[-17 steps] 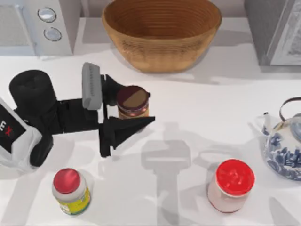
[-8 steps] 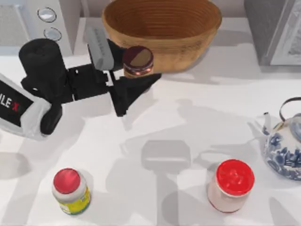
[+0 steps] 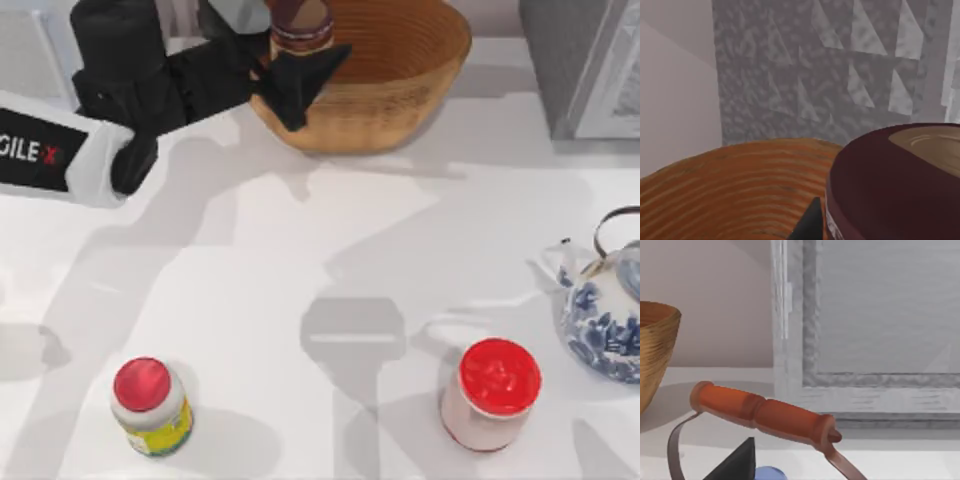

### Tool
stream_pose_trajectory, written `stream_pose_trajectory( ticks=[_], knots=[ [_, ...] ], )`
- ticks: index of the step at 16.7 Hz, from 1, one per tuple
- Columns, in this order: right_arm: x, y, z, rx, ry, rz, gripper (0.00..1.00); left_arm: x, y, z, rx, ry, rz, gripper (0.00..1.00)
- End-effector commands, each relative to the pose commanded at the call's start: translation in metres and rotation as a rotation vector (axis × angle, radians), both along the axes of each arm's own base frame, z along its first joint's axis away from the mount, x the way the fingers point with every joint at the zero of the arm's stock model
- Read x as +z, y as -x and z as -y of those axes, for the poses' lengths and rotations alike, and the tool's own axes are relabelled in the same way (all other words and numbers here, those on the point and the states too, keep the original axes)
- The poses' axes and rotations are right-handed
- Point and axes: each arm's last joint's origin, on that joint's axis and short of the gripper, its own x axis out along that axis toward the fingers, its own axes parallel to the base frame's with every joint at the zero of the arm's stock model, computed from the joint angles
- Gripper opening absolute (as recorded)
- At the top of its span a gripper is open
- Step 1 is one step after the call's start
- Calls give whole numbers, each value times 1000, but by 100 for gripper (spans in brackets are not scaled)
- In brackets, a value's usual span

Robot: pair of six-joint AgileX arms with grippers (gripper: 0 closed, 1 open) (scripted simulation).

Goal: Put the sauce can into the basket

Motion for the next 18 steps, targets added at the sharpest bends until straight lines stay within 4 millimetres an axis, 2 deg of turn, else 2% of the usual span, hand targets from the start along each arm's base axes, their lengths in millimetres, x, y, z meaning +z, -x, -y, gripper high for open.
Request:
stream_pose_trajectory(
  ticks=[4, 7, 12, 14, 18],
  knots=[
    [0, 0, 0, 0, 0, 0, 100, 37, -33, 8, 175, -5, -1, 0],
    [0, 0, 0, 0, 0, 0, 100, 59, -40, 10, 235, -1, 22, 0],
    [0, 0, 0, 0, 0, 0, 100, 59, -41, 8, 242, -2, 25, 0],
    [0, 0, 0, 0, 0, 0, 100, 54, -47, 17, 239, -5, 18, 0],
    [0, 0, 0, 0, 0, 0, 100, 48, -73, 39, 237, 6, 39, 0]
  ],
)
